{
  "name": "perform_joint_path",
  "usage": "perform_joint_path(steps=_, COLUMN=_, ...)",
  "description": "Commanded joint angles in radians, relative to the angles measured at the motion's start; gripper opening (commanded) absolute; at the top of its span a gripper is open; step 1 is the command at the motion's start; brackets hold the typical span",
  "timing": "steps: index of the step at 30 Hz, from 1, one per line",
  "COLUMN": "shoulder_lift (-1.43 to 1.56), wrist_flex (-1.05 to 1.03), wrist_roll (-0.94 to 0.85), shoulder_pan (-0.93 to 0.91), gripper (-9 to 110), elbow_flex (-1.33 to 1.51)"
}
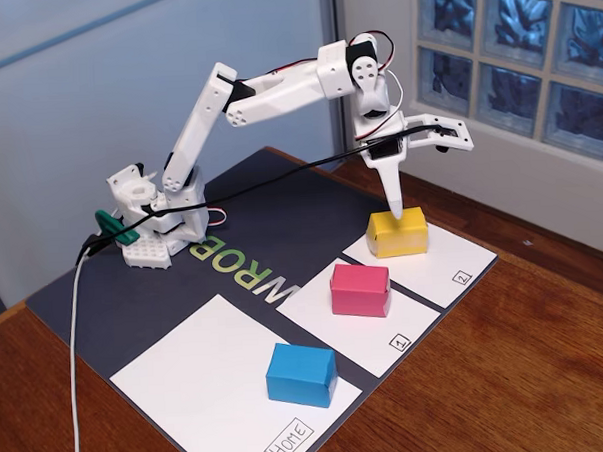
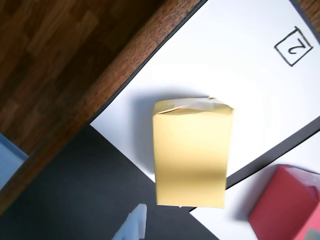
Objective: Move box yellow to home
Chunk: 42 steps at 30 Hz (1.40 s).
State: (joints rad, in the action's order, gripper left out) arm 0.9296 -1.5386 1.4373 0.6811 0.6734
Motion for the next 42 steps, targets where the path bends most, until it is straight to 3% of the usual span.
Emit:
perform_joint_path(steps=1, shoulder_lift=0.003, wrist_flex=-0.005, wrist_roll=0.006, shoulder_pan=0.018, gripper=37, elbow_flex=-0.043)
perform_joint_path(steps=42, shoulder_lift=-0.235, wrist_flex=0.098, wrist_roll=0.005, shoulder_pan=-0.028, gripper=35, elbow_flex=-0.075)
